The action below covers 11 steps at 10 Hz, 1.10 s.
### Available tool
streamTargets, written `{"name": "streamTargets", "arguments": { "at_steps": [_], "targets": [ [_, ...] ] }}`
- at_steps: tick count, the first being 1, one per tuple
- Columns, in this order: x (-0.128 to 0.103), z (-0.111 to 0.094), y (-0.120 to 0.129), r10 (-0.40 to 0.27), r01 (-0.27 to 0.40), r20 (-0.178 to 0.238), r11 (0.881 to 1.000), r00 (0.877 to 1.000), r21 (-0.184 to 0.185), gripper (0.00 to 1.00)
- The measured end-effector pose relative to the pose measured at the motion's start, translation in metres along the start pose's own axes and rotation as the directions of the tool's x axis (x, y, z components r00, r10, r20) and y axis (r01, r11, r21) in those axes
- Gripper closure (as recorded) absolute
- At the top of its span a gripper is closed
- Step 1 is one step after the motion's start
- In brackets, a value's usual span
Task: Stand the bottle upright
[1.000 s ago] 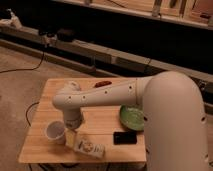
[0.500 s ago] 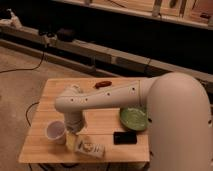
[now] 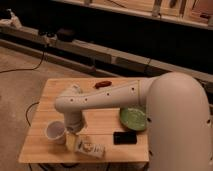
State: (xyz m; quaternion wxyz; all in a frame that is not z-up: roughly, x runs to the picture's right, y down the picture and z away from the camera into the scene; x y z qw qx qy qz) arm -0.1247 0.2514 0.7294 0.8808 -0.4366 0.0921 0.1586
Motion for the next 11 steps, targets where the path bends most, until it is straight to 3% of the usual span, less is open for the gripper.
{"name": "streamTargets", "arguments": {
  "at_steps": [3, 6, 11],
  "targets": [
    [0.011, 0.017, 0.000, 0.023, -0.023, -0.058, 1.000, 0.998, 0.003, 0.20],
    [0.020, 0.030, -0.003, 0.047, -0.043, -0.113, 0.998, 0.993, 0.034, 0.20],
    [0.010, 0.042, -0.003, -0.034, 0.046, -0.129, 0.995, 0.991, 0.093, 0.20]
  ]
}}
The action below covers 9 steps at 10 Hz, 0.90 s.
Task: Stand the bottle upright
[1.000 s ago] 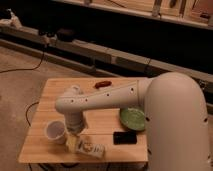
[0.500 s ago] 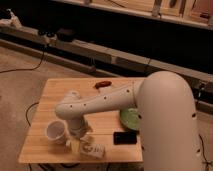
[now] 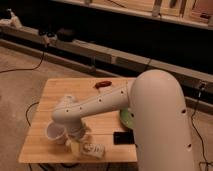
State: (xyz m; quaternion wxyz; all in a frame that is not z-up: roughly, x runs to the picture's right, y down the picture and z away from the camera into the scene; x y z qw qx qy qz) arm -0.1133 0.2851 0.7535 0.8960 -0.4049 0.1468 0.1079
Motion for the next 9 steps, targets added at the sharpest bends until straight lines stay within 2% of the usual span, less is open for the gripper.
{"name": "streamTargets", "arguments": {
  "at_steps": [3, 9],
  "targets": [
    [-0.0008, 0.0012, 0.0045, -0.014, 0.014, 0.014, 0.999, 1.000, 0.032, 0.20],
    [0.0036, 0.0036, 0.0106, -0.006, 0.005, 0.012, 0.998, 1.000, 0.056, 0.20]
  ]
}}
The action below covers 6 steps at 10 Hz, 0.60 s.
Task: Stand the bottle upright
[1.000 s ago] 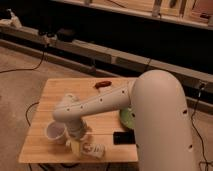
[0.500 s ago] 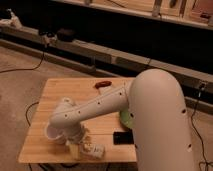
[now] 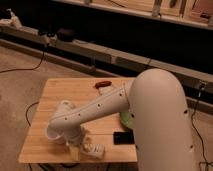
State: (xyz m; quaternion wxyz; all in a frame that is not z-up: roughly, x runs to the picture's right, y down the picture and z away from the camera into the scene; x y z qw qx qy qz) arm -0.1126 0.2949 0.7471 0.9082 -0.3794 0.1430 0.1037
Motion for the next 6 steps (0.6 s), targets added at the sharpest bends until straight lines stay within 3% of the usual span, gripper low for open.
{"name": "streamTargets", "arguments": {
  "at_steps": [2, 4, 6],
  "targets": [
    [0.0007, 0.0002, -0.0001, 0.012, -0.012, -0.003, 1.000, 1.000, 0.005, 0.21],
    [-0.0011, -0.0013, -0.0001, 0.023, -0.023, -0.006, 1.000, 1.000, 0.012, 0.37],
    [-0.0034, -0.0012, 0.0006, 0.027, -0.027, -0.008, 1.000, 1.000, 0.015, 0.43]
  ]
}}
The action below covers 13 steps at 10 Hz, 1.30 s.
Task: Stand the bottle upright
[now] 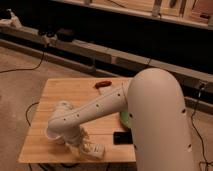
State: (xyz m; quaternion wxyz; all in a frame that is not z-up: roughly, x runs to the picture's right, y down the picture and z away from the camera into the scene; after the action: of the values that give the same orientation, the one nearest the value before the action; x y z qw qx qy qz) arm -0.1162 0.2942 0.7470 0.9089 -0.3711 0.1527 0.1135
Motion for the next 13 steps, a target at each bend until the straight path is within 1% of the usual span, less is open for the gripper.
{"name": "streamTargets", "arguments": {
  "at_steps": [4, 8, 10, 11, 13],
  "targets": [
    [0.001, 0.008, 0.001, 0.018, -0.018, -0.022, 1.000, 1.000, 0.004, 0.43],
    [-0.005, 0.005, -0.003, 0.025, -0.025, -0.016, 1.000, 1.000, 0.019, 0.43],
    [-0.008, 0.006, -0.002, 0.021, -0.021, -0.016, 1.000, 1.000, 0.016, 0.43],
    [-0.009, 0.007, -0.001, 0.016, -0.016, -0.016, 1.000, 1.000, 0.014, 0.47],
    [-0.011, 0.005, -0.001, 0.011, -0.011, -0.012, 1.000, 1.000, 0.019, 0.64]
  ]
}}
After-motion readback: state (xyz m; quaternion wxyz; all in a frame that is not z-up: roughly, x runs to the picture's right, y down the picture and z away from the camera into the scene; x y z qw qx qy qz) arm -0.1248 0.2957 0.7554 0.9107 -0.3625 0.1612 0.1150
